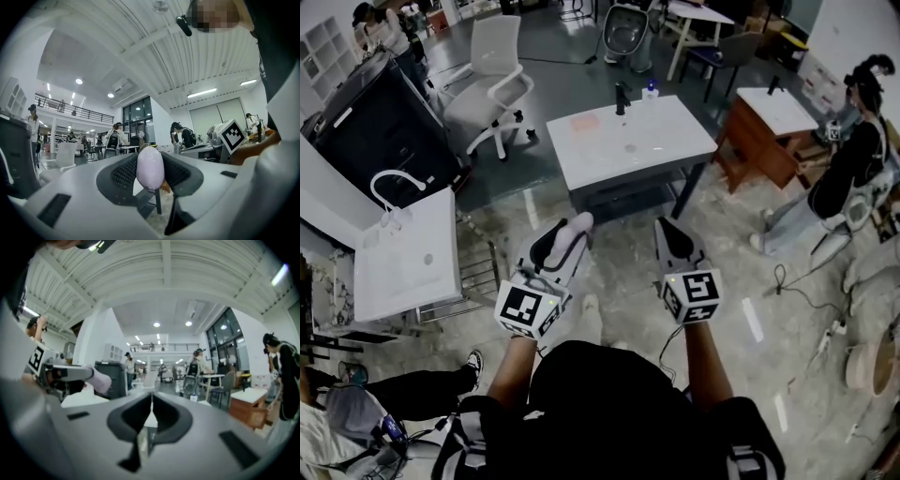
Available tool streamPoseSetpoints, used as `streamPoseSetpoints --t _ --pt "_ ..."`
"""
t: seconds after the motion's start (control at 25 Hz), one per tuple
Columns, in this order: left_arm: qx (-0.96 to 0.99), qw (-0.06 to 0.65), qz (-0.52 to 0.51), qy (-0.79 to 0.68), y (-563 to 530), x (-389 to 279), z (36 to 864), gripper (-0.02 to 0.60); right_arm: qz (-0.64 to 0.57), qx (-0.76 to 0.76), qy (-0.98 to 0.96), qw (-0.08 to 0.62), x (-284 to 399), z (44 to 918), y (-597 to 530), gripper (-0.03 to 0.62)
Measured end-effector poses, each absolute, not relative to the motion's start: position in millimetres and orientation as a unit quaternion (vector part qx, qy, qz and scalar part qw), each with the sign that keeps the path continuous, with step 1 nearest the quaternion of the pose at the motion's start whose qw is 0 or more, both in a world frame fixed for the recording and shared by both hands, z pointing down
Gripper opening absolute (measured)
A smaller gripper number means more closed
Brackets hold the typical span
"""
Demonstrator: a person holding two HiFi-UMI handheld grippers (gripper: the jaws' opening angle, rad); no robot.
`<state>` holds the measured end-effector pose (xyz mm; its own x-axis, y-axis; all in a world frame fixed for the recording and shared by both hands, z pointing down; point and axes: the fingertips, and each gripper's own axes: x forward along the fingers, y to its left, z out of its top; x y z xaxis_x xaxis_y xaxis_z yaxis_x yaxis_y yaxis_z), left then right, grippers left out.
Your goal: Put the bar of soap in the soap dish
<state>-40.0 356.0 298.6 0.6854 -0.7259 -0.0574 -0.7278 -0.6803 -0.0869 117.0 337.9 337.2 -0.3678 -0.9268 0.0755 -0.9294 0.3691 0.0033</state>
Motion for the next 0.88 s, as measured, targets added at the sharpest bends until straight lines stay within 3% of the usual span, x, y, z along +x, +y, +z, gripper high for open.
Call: streamPoseSetpoints --t 0.88 --pt "-0.916 0.043 0.013 0.399 197 -47 307 0.173 0.009 0.563 -0.824 0.058 109 346 186 0.036"
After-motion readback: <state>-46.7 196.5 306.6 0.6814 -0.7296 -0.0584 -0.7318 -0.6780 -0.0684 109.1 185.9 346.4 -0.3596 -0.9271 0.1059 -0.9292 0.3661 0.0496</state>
